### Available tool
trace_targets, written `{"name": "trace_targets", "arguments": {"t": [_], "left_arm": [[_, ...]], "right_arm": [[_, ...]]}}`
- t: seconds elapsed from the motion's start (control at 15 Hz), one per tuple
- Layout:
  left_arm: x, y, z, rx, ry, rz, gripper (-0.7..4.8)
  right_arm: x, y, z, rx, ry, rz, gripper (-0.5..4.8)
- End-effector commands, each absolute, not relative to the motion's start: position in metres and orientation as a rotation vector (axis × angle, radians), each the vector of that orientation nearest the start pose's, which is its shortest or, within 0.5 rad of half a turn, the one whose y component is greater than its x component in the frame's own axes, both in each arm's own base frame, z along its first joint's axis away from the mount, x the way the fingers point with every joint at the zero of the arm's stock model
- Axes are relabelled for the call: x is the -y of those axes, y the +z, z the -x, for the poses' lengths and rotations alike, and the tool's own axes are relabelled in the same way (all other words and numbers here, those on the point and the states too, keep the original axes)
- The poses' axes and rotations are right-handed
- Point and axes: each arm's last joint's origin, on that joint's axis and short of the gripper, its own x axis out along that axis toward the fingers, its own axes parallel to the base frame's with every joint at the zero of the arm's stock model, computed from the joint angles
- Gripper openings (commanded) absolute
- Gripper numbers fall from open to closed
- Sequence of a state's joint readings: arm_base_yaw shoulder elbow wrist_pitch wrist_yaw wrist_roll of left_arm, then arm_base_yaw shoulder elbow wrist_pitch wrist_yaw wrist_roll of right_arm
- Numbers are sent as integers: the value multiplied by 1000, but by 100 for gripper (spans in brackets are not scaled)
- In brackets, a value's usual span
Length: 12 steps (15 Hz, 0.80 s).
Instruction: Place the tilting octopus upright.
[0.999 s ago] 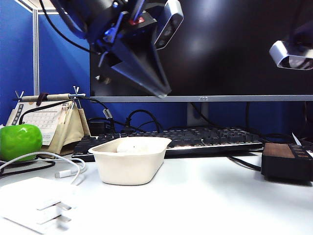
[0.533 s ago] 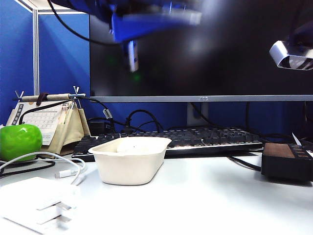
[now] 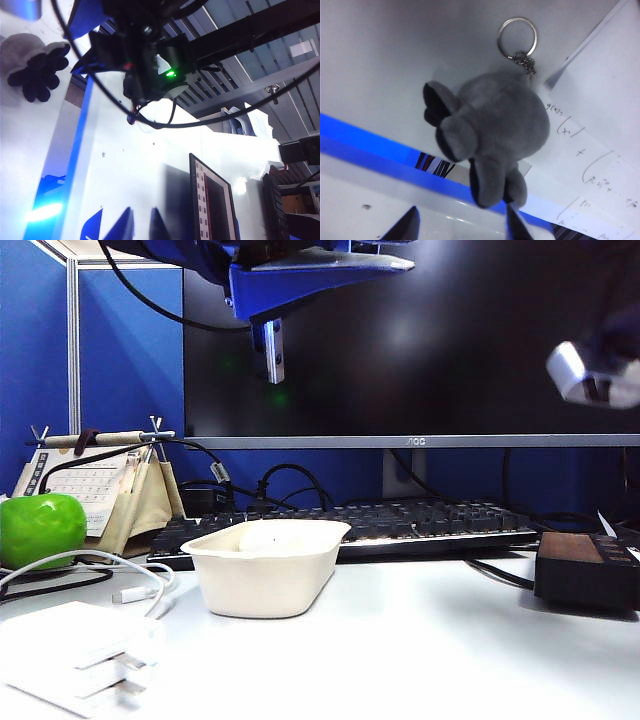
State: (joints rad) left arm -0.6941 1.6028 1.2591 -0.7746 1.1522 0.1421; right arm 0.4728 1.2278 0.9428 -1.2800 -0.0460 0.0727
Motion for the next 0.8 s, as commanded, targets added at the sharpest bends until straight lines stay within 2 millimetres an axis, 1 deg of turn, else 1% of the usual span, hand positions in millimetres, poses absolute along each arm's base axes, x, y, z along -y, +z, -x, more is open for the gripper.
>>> {"name": "trace_targets", "arguments": {"t": [0.07,0.33,0.47,0.67,0.73,0.8], "left_arm": [[222,273,-224,-1099,-1725,201,57],[222,273,-224,-1099,-1725,201,57],[222,273,-224,-1100,-1725,201,57],[221,273,-224,-1102,-1724,202,57],[221,273,-224,-1102,-1724,202,57],[221,273,-224,-1102,-1724,202,57]], "right_arm": [[-87,233,-166,-1509,378,293,220],[-89,231,-171,-1467,385,283,218],[-90,228,-172,-1492,381,289,172],[-91,221,-174,-1528,375,298,159],[-91,219,-175,-1547,372,302,68],[-91,218,-176,-1553,376,309,15]]}}
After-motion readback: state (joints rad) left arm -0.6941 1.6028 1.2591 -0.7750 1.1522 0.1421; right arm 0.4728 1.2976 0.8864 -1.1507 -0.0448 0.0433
